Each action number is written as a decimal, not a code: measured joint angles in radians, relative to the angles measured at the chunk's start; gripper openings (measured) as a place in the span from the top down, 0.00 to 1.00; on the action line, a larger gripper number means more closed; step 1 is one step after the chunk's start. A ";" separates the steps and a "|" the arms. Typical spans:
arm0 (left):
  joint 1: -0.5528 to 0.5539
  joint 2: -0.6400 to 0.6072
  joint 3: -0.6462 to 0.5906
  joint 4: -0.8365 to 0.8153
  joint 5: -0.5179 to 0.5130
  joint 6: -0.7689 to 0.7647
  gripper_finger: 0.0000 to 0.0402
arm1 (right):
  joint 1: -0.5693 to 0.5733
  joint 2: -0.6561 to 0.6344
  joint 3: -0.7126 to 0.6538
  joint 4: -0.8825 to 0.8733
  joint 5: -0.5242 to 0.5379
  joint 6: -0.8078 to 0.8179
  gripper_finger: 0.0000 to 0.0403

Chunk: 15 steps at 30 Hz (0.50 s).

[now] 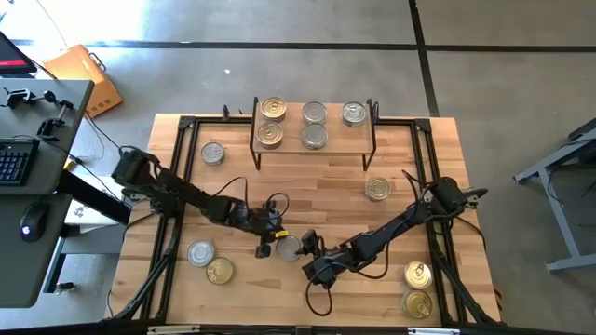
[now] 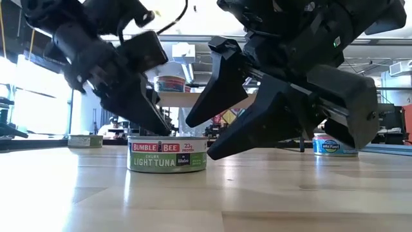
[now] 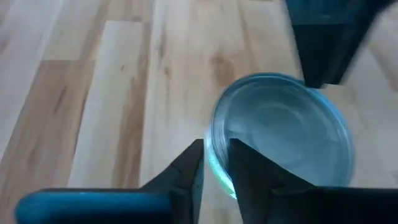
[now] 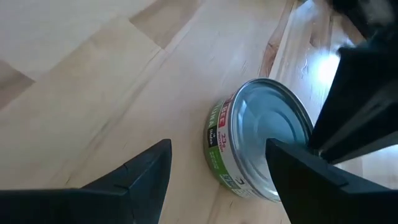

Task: Stack canned seafood by type on shelf
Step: Stack the green white tuna can on top of the other green white tuna can on the shelf

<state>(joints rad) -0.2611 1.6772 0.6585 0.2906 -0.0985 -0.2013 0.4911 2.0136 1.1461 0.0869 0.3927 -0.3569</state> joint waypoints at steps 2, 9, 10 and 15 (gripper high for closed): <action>0.000 0.017 -0.001 0.024 -0.032 -0.007 0.88 | 0.000 0.000 0.000 0.002 0.000 0.000 0.37; 0.000 0.040 0.001 0.031 -0.036 -0.040 0.95 | 0.000 0.000 0.000 0.003 0.000 0.017 0.38; 0.001 0.040 -0.002 0.032 -0.032 -0.045 0.96 | 0.000 0.000 0.000 0.004 0.000 0.017 0.38; 0.019 0.039 -0.028 0.037 -0.006 -0.062 0.99 | 0.000 0.000 0.000 0.015 0.021 0.016 0.38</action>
<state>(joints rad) -0.2418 1.7164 0.6304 0.3273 -0.1045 -0.2634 0.4915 2.0136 1.1465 0.1018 0.4136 -0.3405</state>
